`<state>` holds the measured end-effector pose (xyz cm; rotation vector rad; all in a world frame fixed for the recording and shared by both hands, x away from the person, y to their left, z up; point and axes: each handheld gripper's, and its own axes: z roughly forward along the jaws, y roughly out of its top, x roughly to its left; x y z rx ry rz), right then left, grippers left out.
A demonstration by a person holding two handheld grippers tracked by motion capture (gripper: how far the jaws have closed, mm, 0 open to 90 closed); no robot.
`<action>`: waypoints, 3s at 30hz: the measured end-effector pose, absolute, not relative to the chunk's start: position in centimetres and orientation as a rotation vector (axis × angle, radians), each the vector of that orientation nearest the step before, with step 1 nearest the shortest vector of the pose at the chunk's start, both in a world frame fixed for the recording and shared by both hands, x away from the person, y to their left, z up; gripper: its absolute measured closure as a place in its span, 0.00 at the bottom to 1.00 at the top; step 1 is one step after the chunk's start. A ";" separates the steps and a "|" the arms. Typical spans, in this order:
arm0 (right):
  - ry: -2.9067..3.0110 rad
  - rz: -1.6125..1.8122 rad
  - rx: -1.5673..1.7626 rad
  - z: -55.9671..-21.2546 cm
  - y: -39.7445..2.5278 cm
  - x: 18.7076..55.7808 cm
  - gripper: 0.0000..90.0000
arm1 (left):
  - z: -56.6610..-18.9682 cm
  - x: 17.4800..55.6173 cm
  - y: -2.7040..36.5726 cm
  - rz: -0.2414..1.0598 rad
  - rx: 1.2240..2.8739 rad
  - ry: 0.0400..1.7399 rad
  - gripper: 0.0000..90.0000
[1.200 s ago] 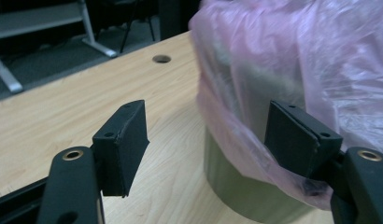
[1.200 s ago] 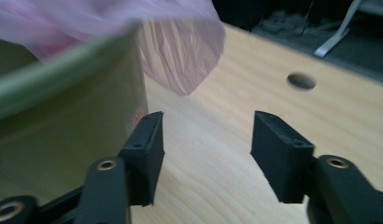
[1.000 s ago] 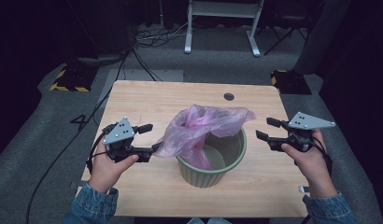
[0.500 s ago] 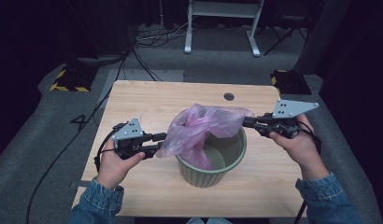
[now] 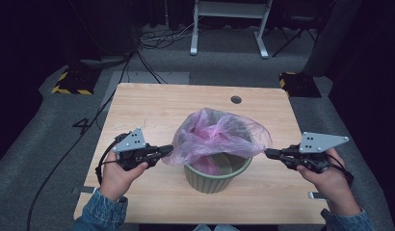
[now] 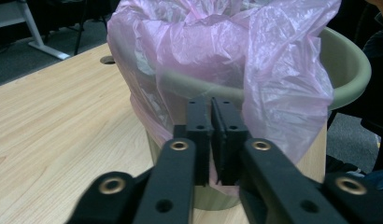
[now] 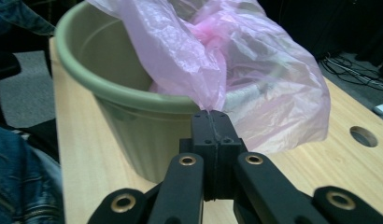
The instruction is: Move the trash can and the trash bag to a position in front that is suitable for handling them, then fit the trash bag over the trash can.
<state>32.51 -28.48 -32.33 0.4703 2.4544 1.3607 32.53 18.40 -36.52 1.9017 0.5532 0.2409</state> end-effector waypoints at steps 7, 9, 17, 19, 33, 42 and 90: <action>2.552 1.351 0.490 -34.8 -28.2 30.8 1.00 | -37.9 32.0 18.4 0.169 1.902 0.543 1.00; 2.577 1.341 0.500 -35.6 -28.2 30.6 1.00 | -38.2 31.9 18.4 0.167 1.917 0.542 1.00; 2.664 1.305 0.538 -38.7 -27.5 30.5 1.00 | -40.5 32.2 17.7 0.138 1.983 0.570 1.00; 2.675 1.295 0.549 -39.3 -27.4 30.6 1.00 | -41.1 32.3 17.6 0.141 2.017 0.578 1.00; 2.663 1.293 0.577 -40.6 -26.9 29.6 1.00 | -40.5 29.9 18.0 0.342 1.929 0.621 0.47; 2.653 1.322 0.574 -39.9 -26.8 29.5 1.00 | -39.4 30.1 16.4 0.415 1.941 0.509 0.77; 2.763 0.913 1.001 -46.6 -27.6 32.0 1.00 | -47.8 31.3 18.8 0.115 2.121 0.673 1.00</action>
